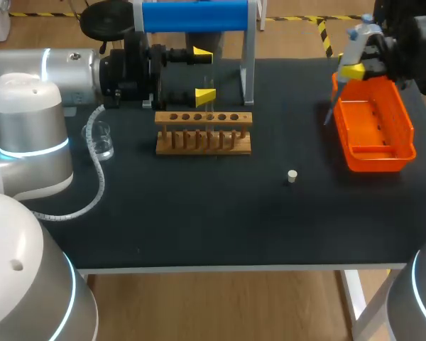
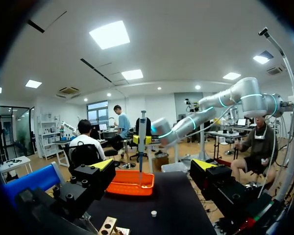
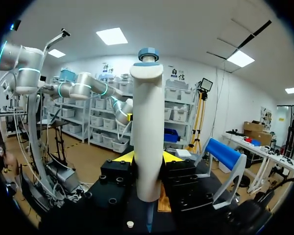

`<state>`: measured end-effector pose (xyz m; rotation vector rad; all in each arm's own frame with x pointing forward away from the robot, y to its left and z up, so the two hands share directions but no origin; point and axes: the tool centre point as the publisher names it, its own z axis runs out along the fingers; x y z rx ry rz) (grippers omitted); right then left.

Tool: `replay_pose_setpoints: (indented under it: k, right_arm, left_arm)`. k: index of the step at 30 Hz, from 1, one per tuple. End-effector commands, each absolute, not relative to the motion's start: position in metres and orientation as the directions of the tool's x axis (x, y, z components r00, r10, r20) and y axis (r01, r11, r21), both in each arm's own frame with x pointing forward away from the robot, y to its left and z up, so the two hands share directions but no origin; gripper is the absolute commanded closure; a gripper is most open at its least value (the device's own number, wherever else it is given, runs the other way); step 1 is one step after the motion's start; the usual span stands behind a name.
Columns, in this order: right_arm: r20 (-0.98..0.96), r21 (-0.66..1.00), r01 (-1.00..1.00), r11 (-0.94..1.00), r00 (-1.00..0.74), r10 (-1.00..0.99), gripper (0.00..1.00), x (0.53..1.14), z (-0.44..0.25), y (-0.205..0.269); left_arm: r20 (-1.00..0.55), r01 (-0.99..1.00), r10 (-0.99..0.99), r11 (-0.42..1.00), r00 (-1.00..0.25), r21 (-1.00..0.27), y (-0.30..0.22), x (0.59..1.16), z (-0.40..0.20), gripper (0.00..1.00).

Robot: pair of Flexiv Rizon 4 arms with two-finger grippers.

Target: Invert the test tube, pick up the pipette, mount the tip to pipette, aspirate from beaker and dispense into the tube, eject the tip, return the pipette, and cap with the stopper.

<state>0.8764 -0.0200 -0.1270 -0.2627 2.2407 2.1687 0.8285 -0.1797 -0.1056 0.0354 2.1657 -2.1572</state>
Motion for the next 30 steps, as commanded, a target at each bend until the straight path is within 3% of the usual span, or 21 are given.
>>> replay_pose_setpoints:
  k: [1, 30]
  right_arm:
    - [-0.113, 0.994, -0.111, -0.018, -0.983, -0.147, 1.0, 0.89, -0.129, -0.051]
    - [-0.134, 0.991, -0.132, -0.024, -0.974, -0.182, 1.0, 0.924, -0.139, -0.149]
  left_arm:
    - [-0.077, 0.077, -0.046, 0.004, -0.996, -0.997, -0.181, 0.829, -0.106, 0.0]
    - [-0.077, 0.077, -0.046, 0.004, -0.996, -0.997, -0.181, 0.829, -0.106, 0.0]
